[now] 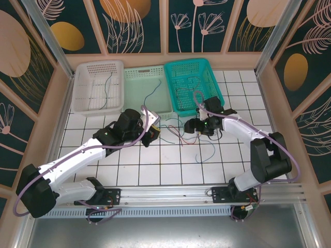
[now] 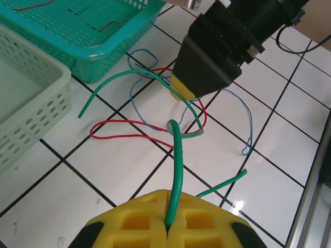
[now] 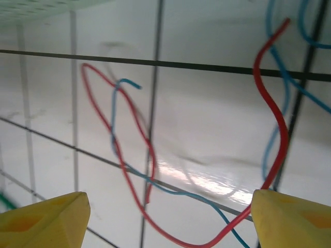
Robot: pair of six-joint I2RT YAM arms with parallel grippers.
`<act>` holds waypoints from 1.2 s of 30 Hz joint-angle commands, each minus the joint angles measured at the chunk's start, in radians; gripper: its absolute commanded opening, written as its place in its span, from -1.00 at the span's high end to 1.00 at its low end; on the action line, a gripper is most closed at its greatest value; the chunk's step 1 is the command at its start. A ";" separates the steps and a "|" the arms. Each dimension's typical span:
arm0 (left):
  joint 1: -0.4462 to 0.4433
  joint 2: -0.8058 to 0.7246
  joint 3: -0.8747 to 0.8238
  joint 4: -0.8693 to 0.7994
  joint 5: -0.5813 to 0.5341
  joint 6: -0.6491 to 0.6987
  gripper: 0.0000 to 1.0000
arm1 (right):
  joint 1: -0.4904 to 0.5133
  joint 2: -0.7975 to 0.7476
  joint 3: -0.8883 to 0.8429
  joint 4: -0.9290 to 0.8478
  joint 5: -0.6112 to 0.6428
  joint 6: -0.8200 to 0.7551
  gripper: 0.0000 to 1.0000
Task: Untangle the cables
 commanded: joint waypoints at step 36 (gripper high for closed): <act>-0.047 0.247 -0.078 0.287 -0.053 -0.225 0.97 | -0.125 -0.232 -0.196 0.262 -0.446 0.097 -0.71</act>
